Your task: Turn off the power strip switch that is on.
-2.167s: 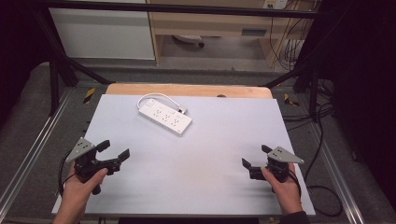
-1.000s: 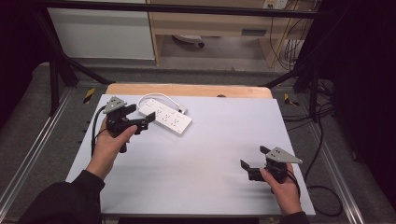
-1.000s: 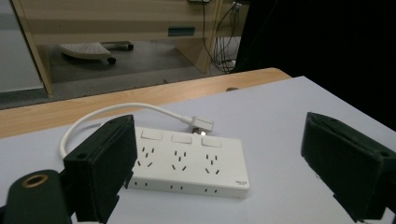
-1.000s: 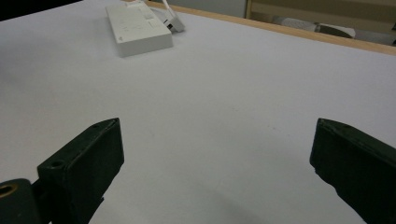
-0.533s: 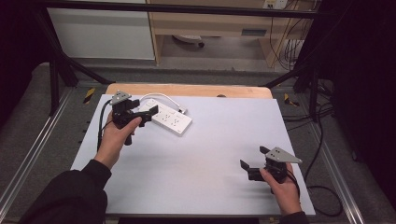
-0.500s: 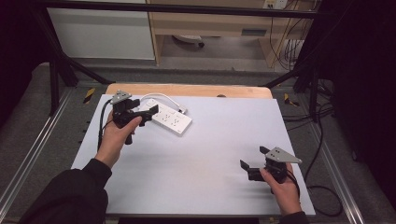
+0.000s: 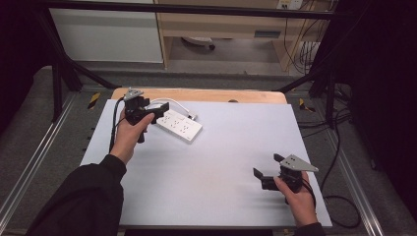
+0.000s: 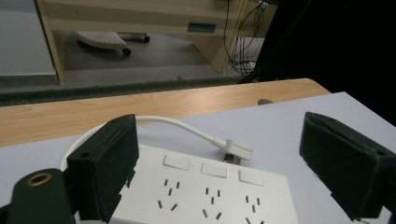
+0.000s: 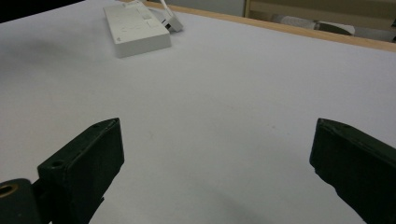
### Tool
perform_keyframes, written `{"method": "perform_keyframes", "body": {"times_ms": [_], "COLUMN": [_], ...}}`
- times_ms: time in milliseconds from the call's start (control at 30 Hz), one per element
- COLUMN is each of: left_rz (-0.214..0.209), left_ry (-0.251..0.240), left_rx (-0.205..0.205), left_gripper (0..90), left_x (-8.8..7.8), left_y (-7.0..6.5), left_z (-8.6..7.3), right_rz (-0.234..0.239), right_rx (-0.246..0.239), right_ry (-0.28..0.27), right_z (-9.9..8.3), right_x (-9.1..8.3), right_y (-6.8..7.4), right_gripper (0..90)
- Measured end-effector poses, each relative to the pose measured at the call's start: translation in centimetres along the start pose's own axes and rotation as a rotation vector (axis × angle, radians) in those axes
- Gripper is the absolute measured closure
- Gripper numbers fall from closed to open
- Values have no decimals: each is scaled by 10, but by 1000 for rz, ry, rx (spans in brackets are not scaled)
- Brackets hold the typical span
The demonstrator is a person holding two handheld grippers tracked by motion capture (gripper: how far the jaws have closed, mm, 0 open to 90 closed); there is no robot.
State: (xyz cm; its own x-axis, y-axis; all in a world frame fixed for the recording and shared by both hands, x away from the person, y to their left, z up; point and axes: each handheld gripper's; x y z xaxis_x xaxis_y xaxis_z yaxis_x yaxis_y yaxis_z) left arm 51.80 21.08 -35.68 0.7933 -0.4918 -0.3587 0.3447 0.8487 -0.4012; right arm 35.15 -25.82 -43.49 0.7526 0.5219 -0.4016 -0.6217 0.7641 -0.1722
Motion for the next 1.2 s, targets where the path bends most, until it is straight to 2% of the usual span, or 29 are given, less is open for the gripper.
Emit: {"method": "perform_keyframes", "body": {"times_ms": [100, 333, 433, 700, 1200], "left_rz": [-1, 39, 50, 62, 97], "left_ry": [-11, 2, 11, 26, 2], "left_rx": [-18, 34, 32, 31, 27], "left_gripper": [123, 127, 128, 141, 183], "left_x": [8, 25, 32, 38, 50], "left_y": [0, 2, 4, 6, 14], "left_z": [-1, -1, -3, -7, -9], "right_rz": [4, 1, 1, 0, -1], "right_rx": [-3, -5, -3, -2, -2], "right_ry": [0, 0, 1, 2, 5], "right_z": [0, 0, 0, 0, 0], "right_x": [0, 0, 0, 1, 0], "right_y": [0, 0, 0, 0, 0], "right_gripper": [34, 34, 34, 34, 35]}}
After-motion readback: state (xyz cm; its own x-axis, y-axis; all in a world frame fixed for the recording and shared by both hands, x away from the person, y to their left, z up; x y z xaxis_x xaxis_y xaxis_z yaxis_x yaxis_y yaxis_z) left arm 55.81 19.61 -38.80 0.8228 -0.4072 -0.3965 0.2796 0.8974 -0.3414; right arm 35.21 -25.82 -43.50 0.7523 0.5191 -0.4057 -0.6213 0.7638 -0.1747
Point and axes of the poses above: each handheld gripper's, and its own axes: x roughly forward along the jaws, z roughly out of its top, y roughly to its left, and after that the axes turned 13 degrees about -x, right-handed
